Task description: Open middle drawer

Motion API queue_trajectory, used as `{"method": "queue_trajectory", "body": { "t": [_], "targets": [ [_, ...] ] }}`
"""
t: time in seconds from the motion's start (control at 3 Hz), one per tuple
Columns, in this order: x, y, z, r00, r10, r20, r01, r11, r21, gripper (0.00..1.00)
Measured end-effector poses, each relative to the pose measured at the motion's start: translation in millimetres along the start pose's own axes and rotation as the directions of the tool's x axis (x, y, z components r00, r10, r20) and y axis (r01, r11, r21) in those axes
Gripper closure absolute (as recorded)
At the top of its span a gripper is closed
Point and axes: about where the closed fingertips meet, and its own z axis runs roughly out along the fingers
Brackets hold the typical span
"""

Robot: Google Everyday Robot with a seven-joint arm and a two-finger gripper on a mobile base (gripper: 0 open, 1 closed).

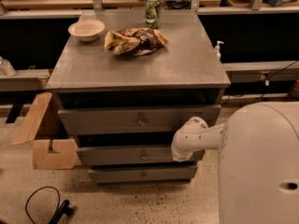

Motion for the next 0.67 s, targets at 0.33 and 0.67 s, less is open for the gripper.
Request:
{"method": "queue_trajectory", "body": {
  "t": [0.33, 0.67],
  "targets": [
    [0.0, 0.0, 0.0, 1.0, 0.0, 0.0, 0.0, 1.0, 0.0, 1.0],
    [-0.4, -1.0, -4.2, 1.0, 0.0, 0.0, 0.0, 1.0, 0.0, 1.0]
  ]
}}
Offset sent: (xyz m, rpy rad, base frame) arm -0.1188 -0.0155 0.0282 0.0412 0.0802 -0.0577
